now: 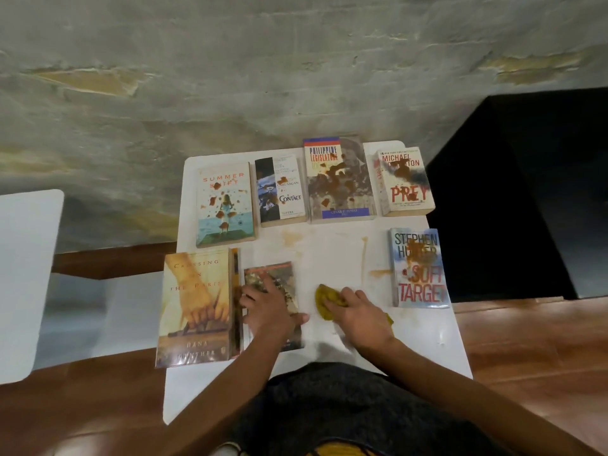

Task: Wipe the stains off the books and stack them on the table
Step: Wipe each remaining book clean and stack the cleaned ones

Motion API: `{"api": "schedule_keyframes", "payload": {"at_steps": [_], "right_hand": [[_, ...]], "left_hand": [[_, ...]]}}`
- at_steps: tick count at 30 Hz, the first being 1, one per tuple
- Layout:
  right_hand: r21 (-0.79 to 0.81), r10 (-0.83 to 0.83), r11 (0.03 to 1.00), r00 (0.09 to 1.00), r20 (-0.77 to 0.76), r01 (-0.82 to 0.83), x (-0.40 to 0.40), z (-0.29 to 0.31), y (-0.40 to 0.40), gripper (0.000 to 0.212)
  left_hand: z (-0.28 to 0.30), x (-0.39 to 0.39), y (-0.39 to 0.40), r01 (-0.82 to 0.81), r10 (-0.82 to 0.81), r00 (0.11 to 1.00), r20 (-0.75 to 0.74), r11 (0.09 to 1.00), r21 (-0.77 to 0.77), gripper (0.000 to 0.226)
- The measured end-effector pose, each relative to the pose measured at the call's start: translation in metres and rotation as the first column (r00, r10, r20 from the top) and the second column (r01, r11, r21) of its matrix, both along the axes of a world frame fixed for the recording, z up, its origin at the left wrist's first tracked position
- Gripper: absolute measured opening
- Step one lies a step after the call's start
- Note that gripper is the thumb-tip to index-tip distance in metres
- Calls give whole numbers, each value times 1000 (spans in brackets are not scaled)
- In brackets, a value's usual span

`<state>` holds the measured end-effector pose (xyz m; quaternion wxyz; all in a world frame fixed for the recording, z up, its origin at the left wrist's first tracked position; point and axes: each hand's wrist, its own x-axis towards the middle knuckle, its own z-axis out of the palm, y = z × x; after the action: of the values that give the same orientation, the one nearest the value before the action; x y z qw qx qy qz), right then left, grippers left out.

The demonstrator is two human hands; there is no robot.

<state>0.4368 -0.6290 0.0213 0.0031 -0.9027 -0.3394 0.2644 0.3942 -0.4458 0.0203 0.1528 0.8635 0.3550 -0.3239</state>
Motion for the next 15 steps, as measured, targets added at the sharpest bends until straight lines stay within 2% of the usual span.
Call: {"api": "schedule_keyframes", "payload": {"at_steps": [4,8,10,15], "right_hand": [[-83,-153,984,984,88,160,18,-1,-9,90],[-151,-373,908,919,129,390,29,-5,4,61],[-185,-453,863,882,132,470,25,-7,7,58],[-130,-646,746,757,99,654,46,-6,6,26]], "left_hand": [[1,0,1,11,-11,1000,-20,1000,9,139],[1,-2,3,17,-17,999,-34,1000,15,141],[1,-2,3,24,-24,999,-42,1000,14,141],[3,2,3,51,-50,997,-59,998,26,143]]}}
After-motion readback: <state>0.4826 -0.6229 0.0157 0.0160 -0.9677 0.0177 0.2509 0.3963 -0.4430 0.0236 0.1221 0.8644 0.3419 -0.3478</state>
